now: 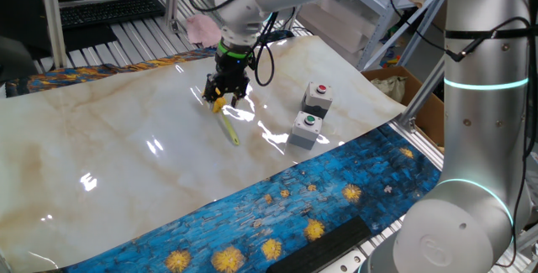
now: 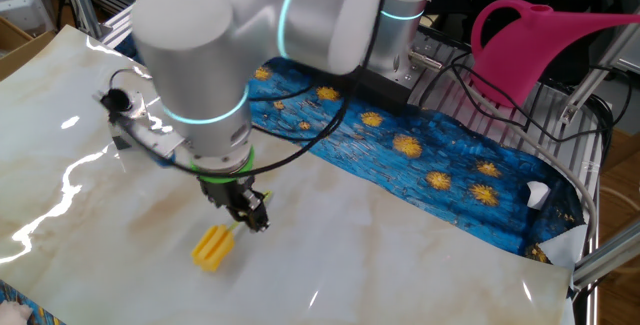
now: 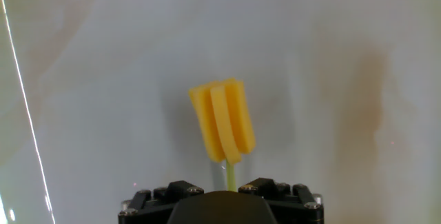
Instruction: Scrub the table with a brush
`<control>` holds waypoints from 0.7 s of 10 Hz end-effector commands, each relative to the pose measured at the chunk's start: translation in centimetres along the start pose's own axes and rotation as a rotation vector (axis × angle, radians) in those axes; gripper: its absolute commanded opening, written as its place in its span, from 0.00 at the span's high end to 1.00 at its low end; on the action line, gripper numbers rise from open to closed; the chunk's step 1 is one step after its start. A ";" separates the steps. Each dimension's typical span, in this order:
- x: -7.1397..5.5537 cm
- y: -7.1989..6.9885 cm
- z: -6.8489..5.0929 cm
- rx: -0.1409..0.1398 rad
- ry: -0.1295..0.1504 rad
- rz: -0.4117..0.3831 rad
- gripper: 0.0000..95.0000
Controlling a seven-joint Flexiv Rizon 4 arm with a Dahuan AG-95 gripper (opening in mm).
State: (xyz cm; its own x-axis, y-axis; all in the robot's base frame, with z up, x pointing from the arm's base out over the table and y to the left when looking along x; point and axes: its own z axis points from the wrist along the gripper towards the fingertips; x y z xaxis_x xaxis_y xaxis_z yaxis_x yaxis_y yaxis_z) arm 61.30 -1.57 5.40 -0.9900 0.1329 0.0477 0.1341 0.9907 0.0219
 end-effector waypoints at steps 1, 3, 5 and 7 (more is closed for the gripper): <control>-0.3 0.0 -0.8 0.044 0.014 0.004 0.00; -0.5 -0.1 -1.7 0.064 0.018 0.019 0.00; -0.5 -0.2 -2.0 0.073 0.021 0.030 0.00; -0.5 -0.2 -2.0 0.074 0.026 0.035 0.00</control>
State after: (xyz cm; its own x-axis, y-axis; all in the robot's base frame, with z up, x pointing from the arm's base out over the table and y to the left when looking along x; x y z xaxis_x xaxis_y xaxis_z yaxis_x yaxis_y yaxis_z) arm 61.73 -1.86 7.41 -0.9837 0.1661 0.0684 0.1627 0.9852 -0.0535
